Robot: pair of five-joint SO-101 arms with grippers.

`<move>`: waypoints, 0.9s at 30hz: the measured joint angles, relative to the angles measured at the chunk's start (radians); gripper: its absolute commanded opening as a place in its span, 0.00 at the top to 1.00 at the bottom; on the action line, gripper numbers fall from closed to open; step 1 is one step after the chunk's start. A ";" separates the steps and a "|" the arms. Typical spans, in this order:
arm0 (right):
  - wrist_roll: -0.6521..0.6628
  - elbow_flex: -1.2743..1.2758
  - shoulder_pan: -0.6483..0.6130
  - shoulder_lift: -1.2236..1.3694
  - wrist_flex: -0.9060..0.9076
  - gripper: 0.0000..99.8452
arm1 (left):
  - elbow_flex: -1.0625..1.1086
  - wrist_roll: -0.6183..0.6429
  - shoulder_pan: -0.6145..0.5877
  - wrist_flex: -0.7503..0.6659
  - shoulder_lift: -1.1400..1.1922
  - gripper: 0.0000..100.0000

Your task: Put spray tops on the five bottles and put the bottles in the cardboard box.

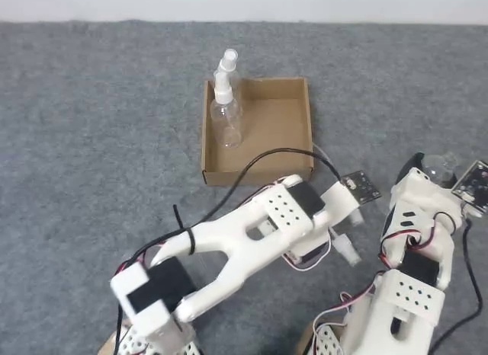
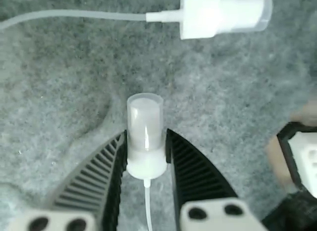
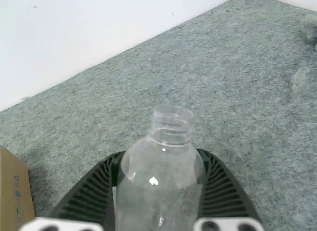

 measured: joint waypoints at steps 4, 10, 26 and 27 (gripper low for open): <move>0.000 0.000 0.000 0.000 0.000 0.94 | 0.074 0.000 0.000 -0.055 -0.066 0.99; 0.000 0.000 0.000 0.000 0.000 0.94 | 0.115 0.000 0.000 -0.074 -0.150 0.99; 0.000 0.000 0.000 0.000 0.000 0.94 | 0.166 0.000 0.000 -0.074 -0.356 0.99; 0.000 0.000 0.000 0.000 0.000 0.94 | 0.166 0.000 0.000 -0.074 -0.365 0.99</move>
